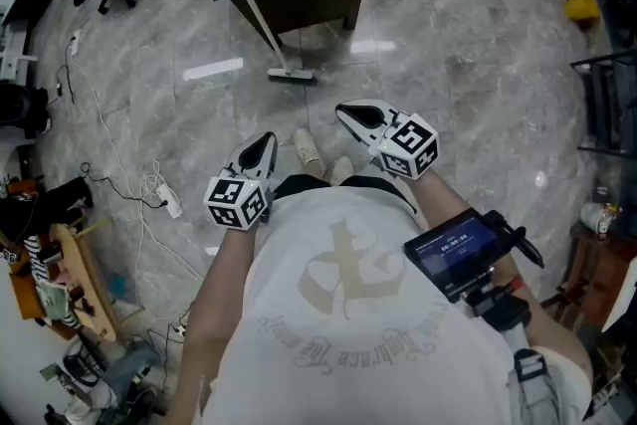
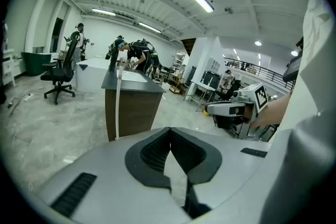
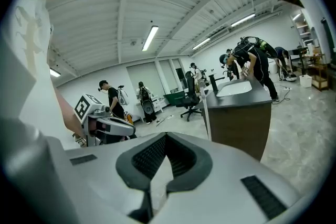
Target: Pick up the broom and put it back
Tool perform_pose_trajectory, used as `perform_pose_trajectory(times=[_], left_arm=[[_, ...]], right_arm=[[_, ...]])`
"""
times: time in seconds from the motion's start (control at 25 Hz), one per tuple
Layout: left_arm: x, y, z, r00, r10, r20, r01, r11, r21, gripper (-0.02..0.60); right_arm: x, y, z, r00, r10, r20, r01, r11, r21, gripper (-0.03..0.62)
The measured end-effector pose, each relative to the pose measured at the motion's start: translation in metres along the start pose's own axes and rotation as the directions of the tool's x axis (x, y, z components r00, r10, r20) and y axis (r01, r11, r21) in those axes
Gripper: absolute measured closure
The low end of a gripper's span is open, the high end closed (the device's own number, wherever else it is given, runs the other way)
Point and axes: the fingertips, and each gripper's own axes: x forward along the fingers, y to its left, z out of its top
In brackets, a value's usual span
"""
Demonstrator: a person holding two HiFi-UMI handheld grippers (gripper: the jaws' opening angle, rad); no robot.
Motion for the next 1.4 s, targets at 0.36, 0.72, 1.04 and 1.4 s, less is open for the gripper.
perform_pose_trajectory(times=[0.36, 0.72, 1.04, 1.4], left_arm=[[-0.013, 0.009, 0.003, 0.998, 0.052, 0.026, -0.051, 0.998, -0.044, 0.569], [-0.012, 0.023, 0.007, 0.999, 0.017, 0.036, -0.015, 0.999, -0.051, 0.569], [-0.009, 0.061, 0.015, 0.999, -0.039, 0.025, 0.040, 0.998, -0.040, 0.569], [-0.013, 0.118, 0.030, 0.995, -0.102, 0.014, 0.102, 0.994, -0.032, 0.569]], right_arm=[[0.007, 0.000, -0.001, 1.000, 0.002, 0.001, -0.002, 1.000, 0.007, 0.577], [0.018, -0.005, 0.000, 0.999, -0.043, -0.003, 0.043, 0.998, 0.040, 0.577], [0.048, 0.000, 0.015, 0.995, -0.102, -0.004, 0.103, 0.994, 0.045, 0.577], [0.098, 0.015, 0.029, 0.988, -0.150, -0.033, 0.150, 0.989, 0.010, 0.577]])
